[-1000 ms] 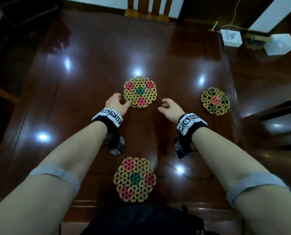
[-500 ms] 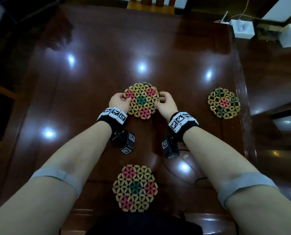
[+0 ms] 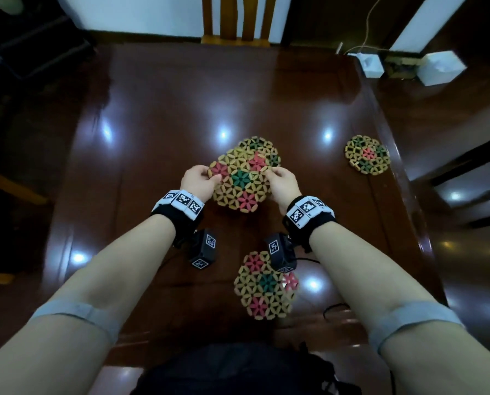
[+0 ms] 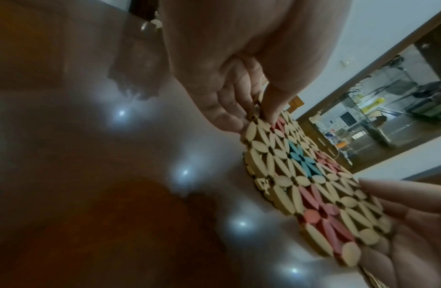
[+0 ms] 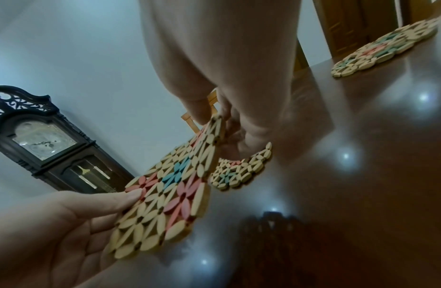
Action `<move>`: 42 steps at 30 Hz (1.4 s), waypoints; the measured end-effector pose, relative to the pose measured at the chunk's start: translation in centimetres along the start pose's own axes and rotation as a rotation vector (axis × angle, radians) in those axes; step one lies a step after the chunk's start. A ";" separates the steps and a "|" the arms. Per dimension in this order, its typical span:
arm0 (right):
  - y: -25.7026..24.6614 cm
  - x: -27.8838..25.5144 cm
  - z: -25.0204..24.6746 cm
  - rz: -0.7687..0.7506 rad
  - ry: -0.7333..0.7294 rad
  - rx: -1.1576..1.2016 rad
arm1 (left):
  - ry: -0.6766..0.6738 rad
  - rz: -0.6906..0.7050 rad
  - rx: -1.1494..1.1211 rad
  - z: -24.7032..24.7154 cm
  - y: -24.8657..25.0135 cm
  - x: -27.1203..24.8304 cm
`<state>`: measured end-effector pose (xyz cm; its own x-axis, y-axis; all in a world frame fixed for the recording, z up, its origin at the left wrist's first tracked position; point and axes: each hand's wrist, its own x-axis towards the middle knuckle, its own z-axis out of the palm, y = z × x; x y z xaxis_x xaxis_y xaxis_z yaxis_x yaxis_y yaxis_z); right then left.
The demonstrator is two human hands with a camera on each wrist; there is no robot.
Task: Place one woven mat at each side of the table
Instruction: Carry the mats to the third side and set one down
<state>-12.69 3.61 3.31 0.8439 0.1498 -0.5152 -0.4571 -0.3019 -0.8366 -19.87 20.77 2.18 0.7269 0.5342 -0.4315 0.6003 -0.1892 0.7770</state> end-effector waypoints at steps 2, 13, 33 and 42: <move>0.8 -2.3 2.0 0.023 0.045 0.012 | -0.034 0.030 -0.012 -2.4 -1.4 -1.3; 2.1 -15.8 21.0 -0.165 0.037 -0.083 | -0.164 -0.082 -0.327 -20.8 -12.3 -8.3; -1.0 -17.4 36.3 -0.060 0.069 0.126 | -0.164 -0.046 -0.478 -34.4 -16.2 -0.9; -2.4 -18.8 51.4 -0.071 0.101 0.169 | -0.324 -0.130 -0.337 -47.4 -21.7 4.6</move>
<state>-41.91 49.87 5.48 0.8956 0.0672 -0.4397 -0.4290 -0.1303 -0.8938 -45.32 66.37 5.03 0.7518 0.2418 -0.6135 0.5902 0.1681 0.7896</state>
